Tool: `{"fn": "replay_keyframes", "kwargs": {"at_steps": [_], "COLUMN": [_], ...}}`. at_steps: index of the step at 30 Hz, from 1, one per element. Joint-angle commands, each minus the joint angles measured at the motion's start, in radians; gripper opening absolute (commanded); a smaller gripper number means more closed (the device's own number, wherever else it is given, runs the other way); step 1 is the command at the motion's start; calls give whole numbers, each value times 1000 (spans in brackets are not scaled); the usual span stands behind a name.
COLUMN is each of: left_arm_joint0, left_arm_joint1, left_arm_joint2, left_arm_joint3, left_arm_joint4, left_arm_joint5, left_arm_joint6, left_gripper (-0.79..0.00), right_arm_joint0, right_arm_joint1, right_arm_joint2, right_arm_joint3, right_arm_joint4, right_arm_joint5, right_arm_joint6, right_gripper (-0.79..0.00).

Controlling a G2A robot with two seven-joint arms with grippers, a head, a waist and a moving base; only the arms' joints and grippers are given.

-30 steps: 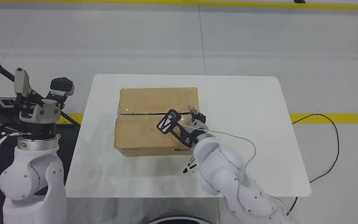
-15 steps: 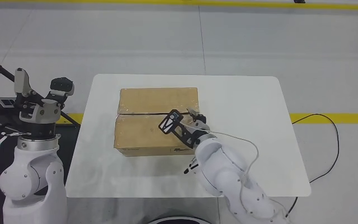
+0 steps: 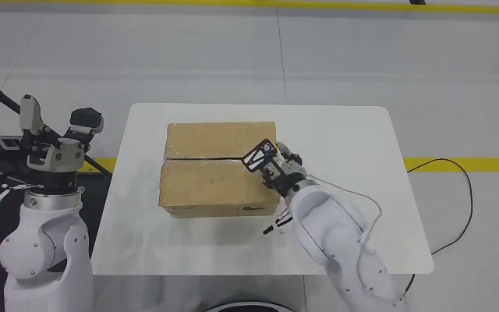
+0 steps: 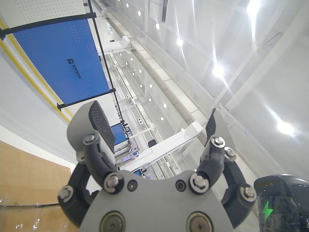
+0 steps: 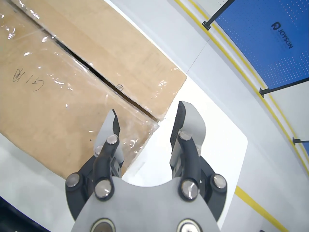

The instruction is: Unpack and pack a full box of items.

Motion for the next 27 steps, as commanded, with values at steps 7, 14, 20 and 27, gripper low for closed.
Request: {"fn": "replay_keyframes", "kwargs": {"at_steps": [7, 14, 20, 27], "left_arm_joint0": [0, 0, 0, 0], "left_arm_joint1": [0, 0, 0, 0], "left_arm_joint2": [0, 0, 0, 0], "left_arm_joint3": [0, 0, 0, 0], "left_arm_joint4": [0, 0, 0, 0], "left_arm_joint5": [0, 0, 0, 0], "left_arm_joint6": [0, 0, 0, 0], "left_gripper": [0, 0, 0, 0], "right_arm_joint0": [-43, -67, -67, -82], "right_arm_joint1": [12, 32, 32, 38], "right_arm_joint2": [246, 382, 382, 333], "right_arm_joint3": [-22, -28, -28, -42], "right_arm_joint4": [354, 700, 700, 611], "right_arm_joint5": [-34, -230, -230, -237], "right_arm_joint6": [-2, 51, 51, 56], "right_gripper": [-68, 0, 0, 0]}}
